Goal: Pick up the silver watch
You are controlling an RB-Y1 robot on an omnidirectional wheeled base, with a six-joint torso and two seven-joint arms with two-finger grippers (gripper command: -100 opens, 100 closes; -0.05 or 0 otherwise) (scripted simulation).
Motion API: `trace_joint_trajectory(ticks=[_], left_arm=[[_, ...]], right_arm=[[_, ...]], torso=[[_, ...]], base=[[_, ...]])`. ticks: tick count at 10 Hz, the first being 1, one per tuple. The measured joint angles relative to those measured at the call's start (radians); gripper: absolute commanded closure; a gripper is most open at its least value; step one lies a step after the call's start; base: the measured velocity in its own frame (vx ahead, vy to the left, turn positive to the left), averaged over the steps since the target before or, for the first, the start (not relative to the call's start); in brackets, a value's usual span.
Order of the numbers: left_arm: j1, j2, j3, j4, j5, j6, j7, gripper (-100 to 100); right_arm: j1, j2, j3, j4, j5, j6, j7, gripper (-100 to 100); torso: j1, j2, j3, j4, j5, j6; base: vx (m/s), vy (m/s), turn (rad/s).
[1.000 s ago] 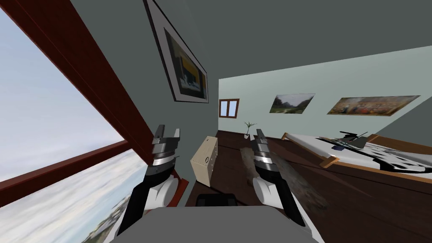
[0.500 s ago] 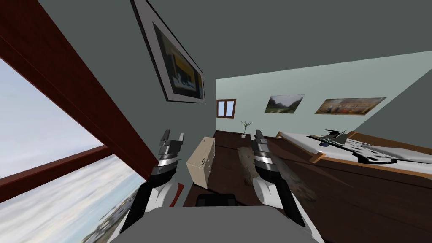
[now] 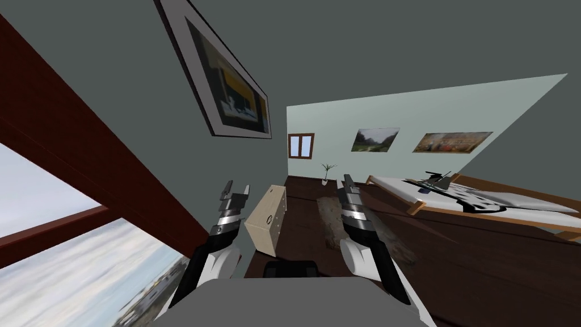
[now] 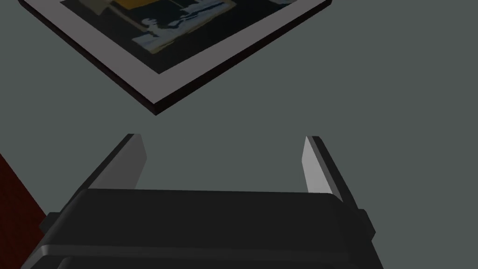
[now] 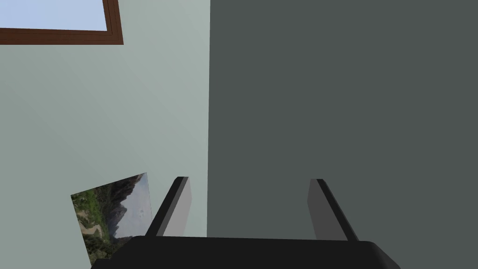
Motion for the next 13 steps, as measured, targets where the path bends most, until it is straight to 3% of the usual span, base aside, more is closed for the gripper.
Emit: trace_joint_trajectory(ticks=[4,9,13], left_arm=[[0.010,0.018,-0.006,0.087,0.119,0.015,0.028,-100],[0.032,0.016,-0.014,0.141,0.241,0.049,0.040,-100],[0.041,0.026,-0.016,0.221,0.345,0.059,0.059,-100]], right_arm=[[0.000,0.000,0.000,0.000,0.000,0.000,0.000,0],[0.000,0.000,0.000,0.000,0.000,0.000,0.000,0],[0.000,0.000,0.000,0.000,0.000,0.000,0.000,0]], torso=[[-0.001,-0.001,0.000,0.000,0.000,0.000],[0.001,-0.001,0.000,0.000,0.000,0.000],[0.001,0.001,0.000,0.000,0.000,0.000]], base=[[0.039,-0.048,-0.069],[0.041,-0.033,-0.062],[0.027,-0.027,-0.022]])
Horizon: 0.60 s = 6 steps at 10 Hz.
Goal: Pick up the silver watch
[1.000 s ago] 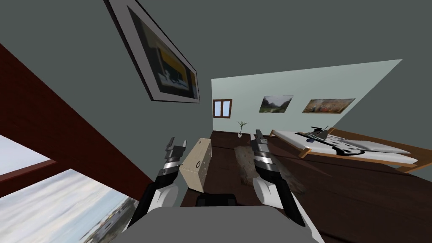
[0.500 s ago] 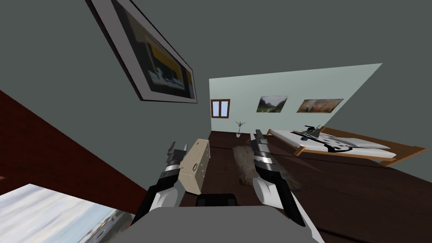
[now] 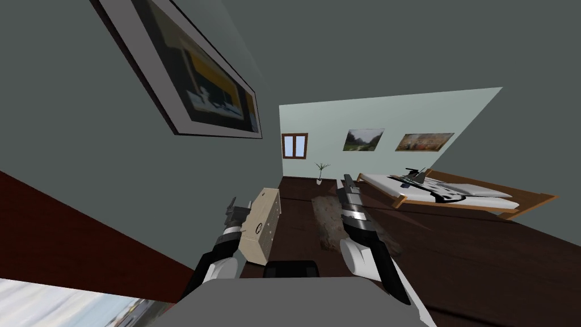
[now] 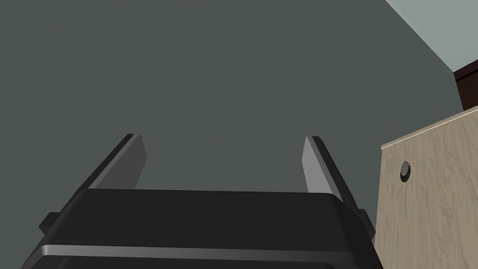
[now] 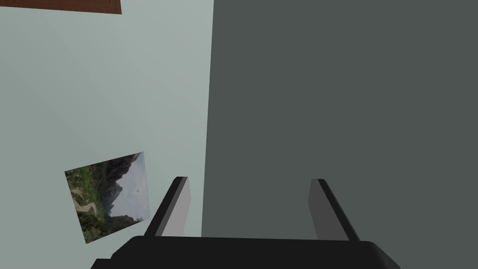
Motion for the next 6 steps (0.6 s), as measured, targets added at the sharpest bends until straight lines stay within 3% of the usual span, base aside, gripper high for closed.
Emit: trace_joint_trajectory(ticks=[2,3,6], left_arm=[[0.012,-0.004,-0.005,0.029,0.051,0.010,-0.001,-100],[0.012,0.009,-0.005,0.067,0.079,0.006,0.012,-100],[0.024,-0.004,0.003,0.096,0.161,0.042,0.004,-100]], right_arm=[[0.000,0.000,0.000,0.000,0.000,0.000,0.000,0],[0.000,0.000,0.000,0.000,0.000,0.000,0.000,0],[0.000,0.000,0.000,0.000,0.000,0.000,0.000,0]], torso=[[0.000,0.000,0.000,0.000,0.000,0.000],[0.000,0.000,0.000,0.000,0.000,0.000],[0.000,-0.004,-0.003,-0.001,0.000,0.000]], base=[[0.022,-0.023,-0.040],[0.074,-0.047,-0.107],[0.088,-0.025,-0.073]])
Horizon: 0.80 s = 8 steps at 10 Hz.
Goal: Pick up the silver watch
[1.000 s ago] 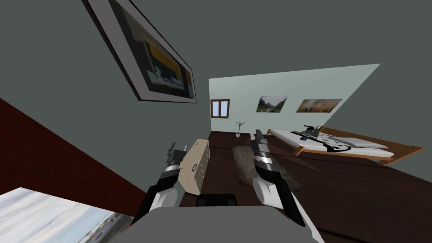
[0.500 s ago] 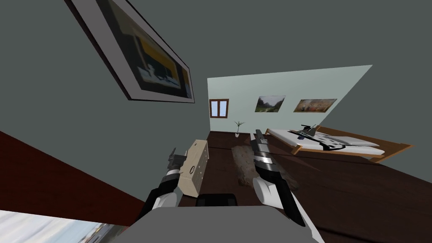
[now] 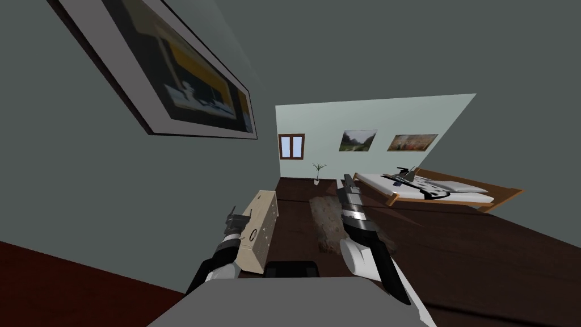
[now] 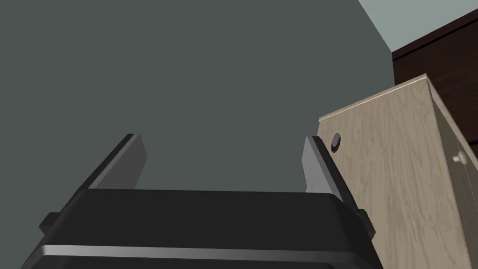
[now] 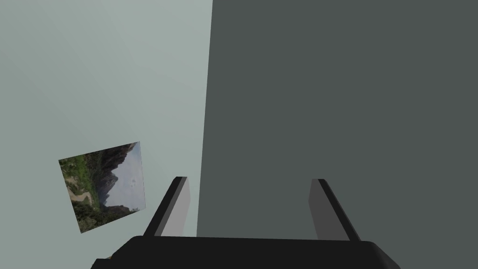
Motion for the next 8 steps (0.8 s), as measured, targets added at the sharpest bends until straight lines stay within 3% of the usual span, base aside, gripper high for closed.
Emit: trace_joint_trajectory(ticks=[1,4,8], left_arm=[[-0.011,0.008,0.003,0.046,0.030,-0.002,0.009,-100],[0.016,0.004,0.004,0.075,0.107,0.019,0.005,-100],[0.018,0.009,0.003,0.170,0.207,0.026,0.015,-100]], right_arm=[[0.000,0.000,0.000,0.000,0.000,0.000,0.000,0],[0.000,0.000,0.000,0.000,0.000,0.000,0.000,0],[0.000,0.000,0.000,0.000,0.000,0.000,0.000,0]], torso=[[0.001,0.001,0.000,0.000,0.000,0.000],[0.001,0.002,0.001,0.001,0.000,0.000],[0.001,0.002,0.001,0.000,0.000,0.000]], base=[[0.055,-0.013,-0.038],[0.056,-0.012,-0.045],[0.060,-0.008,-0.039]])
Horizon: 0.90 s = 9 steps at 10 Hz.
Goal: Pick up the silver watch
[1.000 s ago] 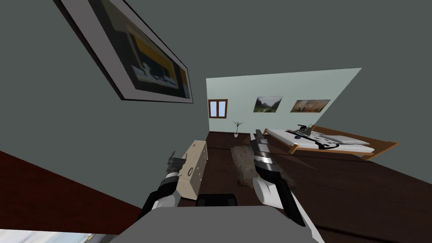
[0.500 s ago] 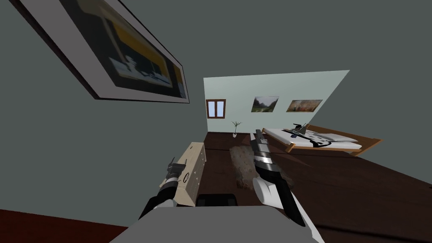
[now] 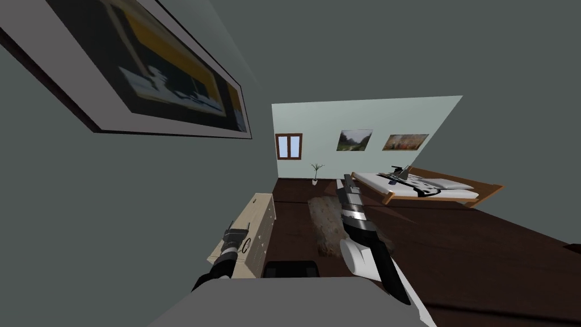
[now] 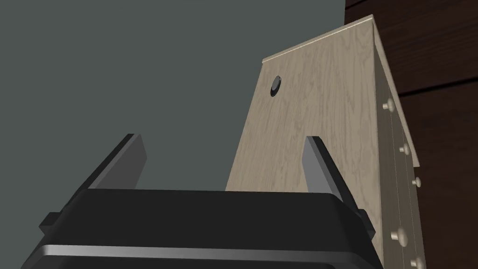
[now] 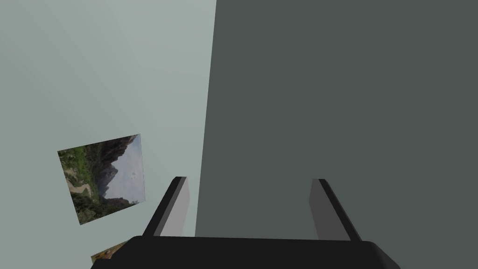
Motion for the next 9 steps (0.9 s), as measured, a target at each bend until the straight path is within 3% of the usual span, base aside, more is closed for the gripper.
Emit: trace_joint_trajectory(ticks=[6,9], left_arm=[[0.035,-0.024,0.039,0.093,0.186,0.072,-0.040,-100],[0.041,-0.021,0.034,0.150,0.246,0.078,-0.038,-100]], right_arm=[[0.000,0.000,0.000,0.000,0.000,0.000,0.000,0],[0.000,0.000,0.000,0.000,0.000,0.000,0.000,0]], torso=[[0.000,-0.001,-0.001,0.000,0.000,0.000],[0.000,0.000,0.000,0.000,0.000,0.000]], base=[[0.073,-0.004,-0.032],[0.059,0.003,-0.023]])
